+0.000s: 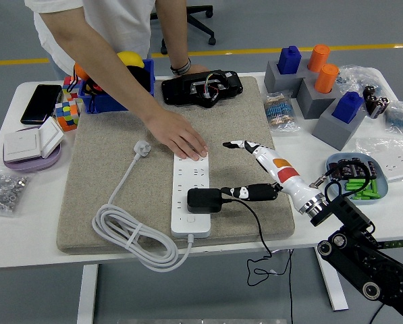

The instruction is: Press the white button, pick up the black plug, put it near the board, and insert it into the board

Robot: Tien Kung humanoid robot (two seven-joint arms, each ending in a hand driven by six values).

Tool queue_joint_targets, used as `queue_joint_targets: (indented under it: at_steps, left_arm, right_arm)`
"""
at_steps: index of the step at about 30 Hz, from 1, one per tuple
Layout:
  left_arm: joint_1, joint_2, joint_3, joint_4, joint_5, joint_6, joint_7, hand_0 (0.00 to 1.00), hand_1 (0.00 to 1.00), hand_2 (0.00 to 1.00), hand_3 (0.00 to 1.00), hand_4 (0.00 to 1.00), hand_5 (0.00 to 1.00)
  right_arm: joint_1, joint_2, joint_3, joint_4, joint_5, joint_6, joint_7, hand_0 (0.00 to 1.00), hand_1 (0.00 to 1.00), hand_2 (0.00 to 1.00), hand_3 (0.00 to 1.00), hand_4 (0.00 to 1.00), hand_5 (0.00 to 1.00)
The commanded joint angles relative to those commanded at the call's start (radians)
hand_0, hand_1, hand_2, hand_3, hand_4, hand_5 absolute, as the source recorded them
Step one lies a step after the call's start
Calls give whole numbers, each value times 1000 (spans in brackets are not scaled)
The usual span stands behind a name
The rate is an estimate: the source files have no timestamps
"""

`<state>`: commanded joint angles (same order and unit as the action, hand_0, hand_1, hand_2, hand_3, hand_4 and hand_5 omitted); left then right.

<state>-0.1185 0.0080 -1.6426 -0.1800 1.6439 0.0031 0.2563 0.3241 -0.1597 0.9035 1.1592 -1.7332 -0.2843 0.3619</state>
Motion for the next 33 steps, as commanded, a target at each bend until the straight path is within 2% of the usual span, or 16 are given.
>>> queue_joint_targets:
  at_steps: [6, 11, 28, 33]
  left_arm:
    - [3, 0, 0, 0, -5, 1, 0, 466, 496, 509, 576, 593, 271]
    - [2, 0, -2, 0, 0, 0, 1, 466, 496, 509, 576, 591, 270]
    - [1, 3, 4, 0, 1, -1, 4, 466, 496, 511, 576, 593, 268]
    - [1, 3, 8, 0, -2, -1, 4, 466, 496, 511, 576, 593, 268]
  right_arm:
    - [-70, -14, 147, 36, -37, 20, -38, 875, 844, 796, 805, 998, 357]
    - [-112, -23, 218, 69, -53, 28, -53, 874, 842, 794, 802, 998, 350]
    - [-229, -25, 408, 164, -52, 39, -76, 867, 812, 768, 781, 998, 364]
    - [-255, -27, 427, 181, -50, 43, -78, 867, 812, 768, 781, 998, 364]
